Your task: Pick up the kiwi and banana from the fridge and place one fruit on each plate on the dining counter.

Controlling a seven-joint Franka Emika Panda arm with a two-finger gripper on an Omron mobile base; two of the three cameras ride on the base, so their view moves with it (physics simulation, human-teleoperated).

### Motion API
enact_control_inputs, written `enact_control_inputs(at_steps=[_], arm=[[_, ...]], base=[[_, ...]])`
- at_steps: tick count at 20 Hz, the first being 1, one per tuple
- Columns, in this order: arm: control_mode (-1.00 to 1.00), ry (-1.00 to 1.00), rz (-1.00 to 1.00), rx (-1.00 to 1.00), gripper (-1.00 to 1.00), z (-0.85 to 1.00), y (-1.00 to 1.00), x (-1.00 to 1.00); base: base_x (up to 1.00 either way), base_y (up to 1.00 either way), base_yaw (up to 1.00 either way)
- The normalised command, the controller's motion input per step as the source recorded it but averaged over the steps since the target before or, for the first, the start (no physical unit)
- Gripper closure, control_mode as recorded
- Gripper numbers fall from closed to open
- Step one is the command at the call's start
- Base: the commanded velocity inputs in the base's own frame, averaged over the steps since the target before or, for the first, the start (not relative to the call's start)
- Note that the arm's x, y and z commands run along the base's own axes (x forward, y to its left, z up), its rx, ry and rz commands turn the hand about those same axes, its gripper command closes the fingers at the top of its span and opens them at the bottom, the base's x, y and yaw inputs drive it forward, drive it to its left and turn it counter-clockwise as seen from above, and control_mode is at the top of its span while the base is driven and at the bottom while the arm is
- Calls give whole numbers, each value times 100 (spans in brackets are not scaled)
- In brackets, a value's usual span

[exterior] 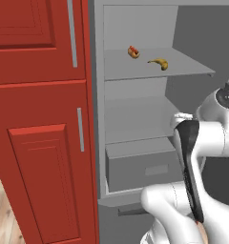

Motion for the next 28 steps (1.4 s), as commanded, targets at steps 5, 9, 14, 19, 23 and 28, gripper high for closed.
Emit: enact_control_inputs(at_steps=[5,9,14,19,23,28], arm=[[-100,-16,4,-2,100,52,4,-41],[-100,-9,1,-2,100,32,4,-33],[-100,0,0,0,100,0,0,-2],[100,0,0,-1,100,-1,1,-1],[100,0,0,0,100,0,0,0],[100,0,0,0,100,0,0,0]], base=[[0,0,0],[0,0,0],[0,0,0],[-52,23,0],[-90,55,0],[-87,73,-4]])
